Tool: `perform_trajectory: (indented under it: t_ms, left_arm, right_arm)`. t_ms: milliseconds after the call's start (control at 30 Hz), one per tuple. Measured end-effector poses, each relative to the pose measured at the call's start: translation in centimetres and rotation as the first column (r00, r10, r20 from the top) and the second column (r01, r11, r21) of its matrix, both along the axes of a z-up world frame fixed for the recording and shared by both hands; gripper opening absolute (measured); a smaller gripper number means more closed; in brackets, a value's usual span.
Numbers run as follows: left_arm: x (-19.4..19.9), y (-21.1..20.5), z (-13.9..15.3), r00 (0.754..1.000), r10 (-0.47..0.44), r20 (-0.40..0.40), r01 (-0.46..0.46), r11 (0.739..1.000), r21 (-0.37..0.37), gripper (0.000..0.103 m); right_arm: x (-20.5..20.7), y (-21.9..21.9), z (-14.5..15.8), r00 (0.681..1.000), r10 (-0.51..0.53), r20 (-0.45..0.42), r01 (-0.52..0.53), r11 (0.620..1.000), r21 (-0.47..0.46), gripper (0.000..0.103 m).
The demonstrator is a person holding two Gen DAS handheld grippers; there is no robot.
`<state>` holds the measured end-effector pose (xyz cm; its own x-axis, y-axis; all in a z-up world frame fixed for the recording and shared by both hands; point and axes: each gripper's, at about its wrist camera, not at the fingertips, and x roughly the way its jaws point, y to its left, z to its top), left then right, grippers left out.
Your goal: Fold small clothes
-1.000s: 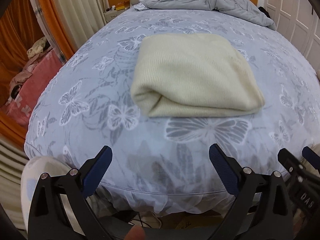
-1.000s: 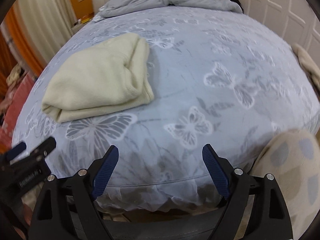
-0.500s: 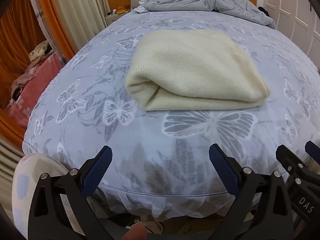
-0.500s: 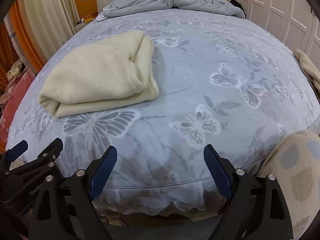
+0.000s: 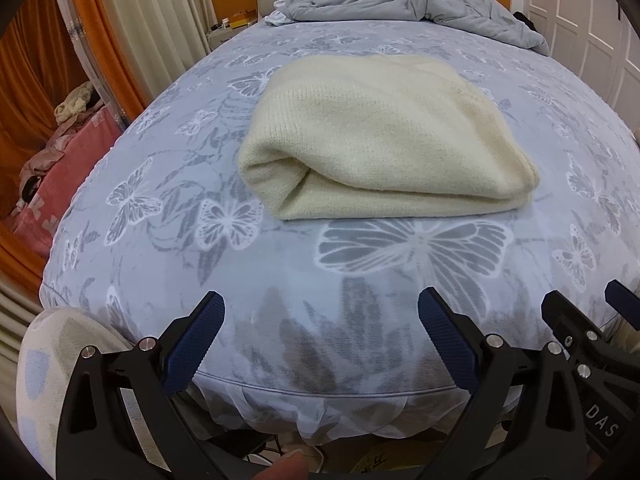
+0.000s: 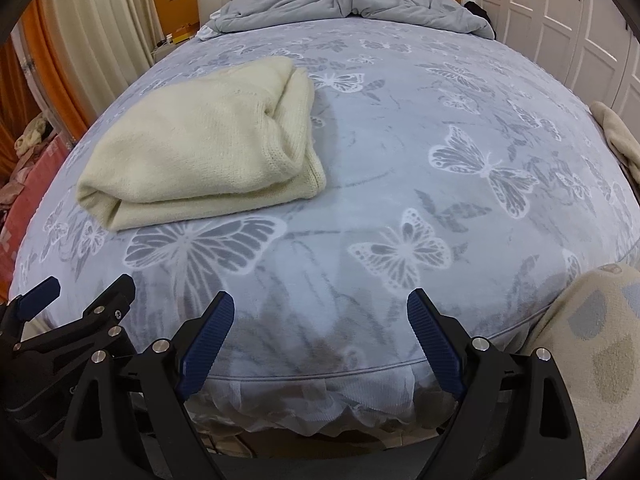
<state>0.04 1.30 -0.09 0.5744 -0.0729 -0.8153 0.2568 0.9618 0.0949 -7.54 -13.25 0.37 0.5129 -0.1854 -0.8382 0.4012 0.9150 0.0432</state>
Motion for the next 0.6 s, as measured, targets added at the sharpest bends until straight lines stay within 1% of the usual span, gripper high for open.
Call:
perform_trajectory:
  t_ms: [200,400,600]
  left_arm:
    - [-0.02,-0.01,-0.16,1.0,0.009,-0.001,-0.009,1.0,0.014,0.095]
    - [-0.41,-0.13,0.06,0.999,0.005,0.036,-0.006,1.0,0.023,0.095]
    - [-0.52,-0.2,-0.03,0.999,0.007,0.035,-0.008,1.0,0.023,0.096]
  right_arm:
    - [-0.02,0.41,0.06,1.0,0.012,0.004,-0.012,1.0,-0.006,0.086]
    - [-0.12,0.12,0.13,1.0,-0.002,0.01,0.002,1.0,0.003,0.086]
    - [-0.23,-0.07,0.07,1.0,-0.017,0.01,0.017,1.0,0.006,0.086]
